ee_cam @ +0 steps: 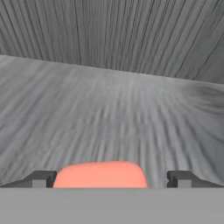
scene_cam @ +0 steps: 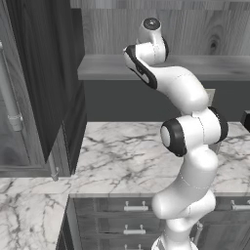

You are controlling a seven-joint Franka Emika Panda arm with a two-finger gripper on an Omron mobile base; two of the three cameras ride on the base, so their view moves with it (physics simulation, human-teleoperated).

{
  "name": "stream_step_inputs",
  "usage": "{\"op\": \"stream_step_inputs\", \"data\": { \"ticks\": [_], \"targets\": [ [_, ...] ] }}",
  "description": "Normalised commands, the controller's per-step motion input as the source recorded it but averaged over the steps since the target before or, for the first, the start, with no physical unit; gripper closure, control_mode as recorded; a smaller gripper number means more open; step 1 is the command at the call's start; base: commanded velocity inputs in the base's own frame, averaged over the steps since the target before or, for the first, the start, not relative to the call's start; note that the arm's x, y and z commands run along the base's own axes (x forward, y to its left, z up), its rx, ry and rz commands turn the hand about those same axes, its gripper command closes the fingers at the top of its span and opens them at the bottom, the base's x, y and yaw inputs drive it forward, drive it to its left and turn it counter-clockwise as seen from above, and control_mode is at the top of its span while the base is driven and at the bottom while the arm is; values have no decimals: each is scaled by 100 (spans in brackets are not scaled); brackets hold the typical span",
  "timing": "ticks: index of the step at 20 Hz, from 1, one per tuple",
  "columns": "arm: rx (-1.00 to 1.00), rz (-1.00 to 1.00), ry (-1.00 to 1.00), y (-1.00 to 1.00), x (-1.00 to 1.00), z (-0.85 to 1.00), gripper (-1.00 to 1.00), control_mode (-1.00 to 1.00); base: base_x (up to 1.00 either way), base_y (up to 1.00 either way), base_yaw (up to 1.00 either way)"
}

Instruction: Locate and retrieve the bar soap and sponge from the cabinet. Place them next to the sink.

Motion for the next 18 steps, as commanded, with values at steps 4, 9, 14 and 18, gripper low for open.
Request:
{"op": "stream_step_inputs", "data": {
  "ticks": [4,9,14,18],
  "targets": [
    [0,-1,8,3,-4,-12,-100,-100,0,0,0],
    [3,-2,4,8,-4,-21,-100,-100,0,0,0],
    [7,-1,2,2,-1,-22,-100,-100,0,0,0],
    [9,-1,2,6,-2,-27,100,-100,0,0,0]
  ]
}}
